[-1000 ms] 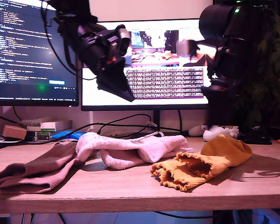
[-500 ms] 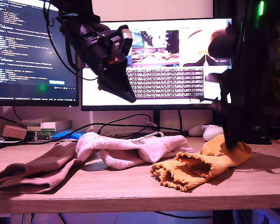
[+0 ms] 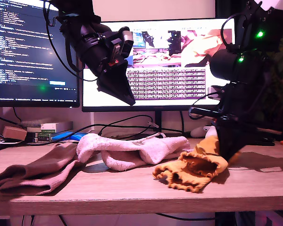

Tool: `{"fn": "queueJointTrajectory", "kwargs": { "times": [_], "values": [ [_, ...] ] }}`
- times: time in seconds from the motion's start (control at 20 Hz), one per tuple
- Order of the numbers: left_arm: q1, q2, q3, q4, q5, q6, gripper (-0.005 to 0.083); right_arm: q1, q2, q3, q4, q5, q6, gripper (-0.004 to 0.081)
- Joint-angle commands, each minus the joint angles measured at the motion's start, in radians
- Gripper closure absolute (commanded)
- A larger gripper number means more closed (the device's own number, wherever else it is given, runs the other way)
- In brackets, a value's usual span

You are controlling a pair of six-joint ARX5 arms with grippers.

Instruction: Pair up the socks based on colour and pattern, by placing them on top of one another

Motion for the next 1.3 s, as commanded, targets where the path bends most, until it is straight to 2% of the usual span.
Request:
{"fn": "queueJointTrajectory", "kwargs": {
  "times": [0.0,0.3,0.45,0.55,0.7,0.85,1.1,1.25],
  "values": [
    [-0.003,-0.023,-0.013,0.000,0.001,-0.003,0.0796,0.003,0.033,0.001,0.036,-0.004,-0.025,0.0783],
    [-0.003,-0.023,-0.013,0.000,0.001,-0.004,0.0796,0.004,0.077,0.001,0.160,-0.049,-0.105,0.0783],
    [-0.003,-0.023,-0.013,0.011,-0.049,-0.004,0.0796,0.004,0.045,0.004,0.108,-0.061,-0.134,0.0783],
    [-0.002,-0.023,-0.013,0.050,-0.119,-0.035,0.0796,0.004,-0.010,0.004,0.055,-0.048,-0.193,0.0783],
    [0.002,-0.023,-0.013,0.103,-0.131,-0.058,0.0796,-0.003,-0.124,0.004,-0.016,0.005,-0.244,0.0783],
    [0.002,-0.023,-0.028,0.133,-0.134,-0.056,0.0796,-0.007,-0.236,0.004,-0.037,0.028,-0.251,0.0783],
    [0.033,-0.023,-0.154,0.215,-0.154,-0.075,0.0796,-0.004,-0.387,0.004,-0.119,0.030,-0.263,0.0783],
    [0.034,-0.023,-0.182,0.276,-0.167,-0.122,0.0796,0.048,-0.515,0.000,-0.134,0.036,-0.262,0.0783]
  ]
}}
